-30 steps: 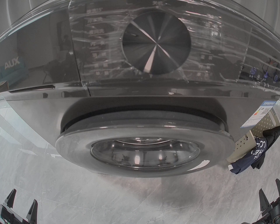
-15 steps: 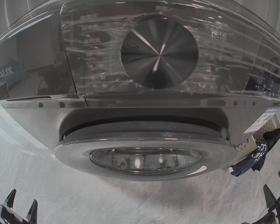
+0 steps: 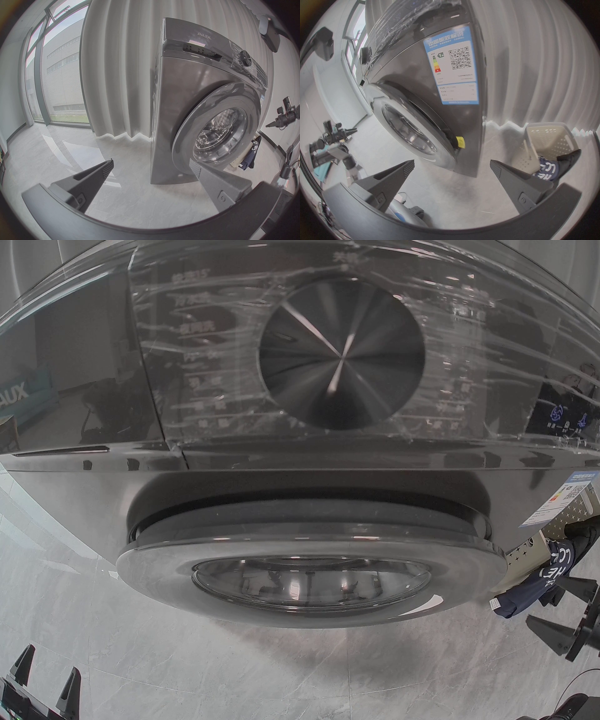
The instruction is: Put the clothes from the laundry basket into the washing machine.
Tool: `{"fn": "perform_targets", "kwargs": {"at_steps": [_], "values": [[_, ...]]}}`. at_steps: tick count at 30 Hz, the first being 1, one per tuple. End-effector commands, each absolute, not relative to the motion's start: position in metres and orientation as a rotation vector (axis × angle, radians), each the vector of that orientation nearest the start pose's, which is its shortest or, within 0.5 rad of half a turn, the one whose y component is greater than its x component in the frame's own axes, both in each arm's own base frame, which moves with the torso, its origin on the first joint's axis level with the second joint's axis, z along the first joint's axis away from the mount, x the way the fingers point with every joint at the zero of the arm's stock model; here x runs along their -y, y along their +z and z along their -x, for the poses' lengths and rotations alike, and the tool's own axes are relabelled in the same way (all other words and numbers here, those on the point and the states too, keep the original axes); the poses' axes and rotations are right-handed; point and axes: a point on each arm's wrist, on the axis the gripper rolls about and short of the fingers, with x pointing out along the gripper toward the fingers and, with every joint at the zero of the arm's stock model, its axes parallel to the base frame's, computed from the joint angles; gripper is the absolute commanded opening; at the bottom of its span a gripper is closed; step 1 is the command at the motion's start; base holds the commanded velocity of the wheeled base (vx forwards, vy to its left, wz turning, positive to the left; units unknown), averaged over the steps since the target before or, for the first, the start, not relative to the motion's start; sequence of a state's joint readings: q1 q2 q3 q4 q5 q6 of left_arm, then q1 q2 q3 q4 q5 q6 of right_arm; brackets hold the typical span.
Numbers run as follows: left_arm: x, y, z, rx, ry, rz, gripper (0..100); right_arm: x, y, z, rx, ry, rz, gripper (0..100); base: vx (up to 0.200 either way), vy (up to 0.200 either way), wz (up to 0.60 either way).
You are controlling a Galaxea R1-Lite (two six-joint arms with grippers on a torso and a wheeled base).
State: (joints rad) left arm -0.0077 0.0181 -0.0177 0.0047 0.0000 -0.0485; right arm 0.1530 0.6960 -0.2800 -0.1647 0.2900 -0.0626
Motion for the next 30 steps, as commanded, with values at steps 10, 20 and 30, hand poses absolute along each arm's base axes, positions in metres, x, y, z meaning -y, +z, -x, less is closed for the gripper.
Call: {"fn": "perform_targets", "kwargs": {"at_steps": [10,20,30], "values": [[0.0,0.075,0.023,-0.003,-0.008,0.049,100,-0.066,0.179,-0.118,-0.35,0.556,-0.064,100,0.0,0.0,0.0],[0.0,0.075,0.023,-0.003,-0.008,0.051,100,-0.081,0.172,-0.13,-0.392,0.606,-0.057,100,0.0,0.0,0.0],[0.0,0.075,0.023,-0.003,-0.008,0.049,100,-0.073,0.161,-0.107,-0.4,0.644,-0.048,100,-0.06,0.0,0.0]]}}
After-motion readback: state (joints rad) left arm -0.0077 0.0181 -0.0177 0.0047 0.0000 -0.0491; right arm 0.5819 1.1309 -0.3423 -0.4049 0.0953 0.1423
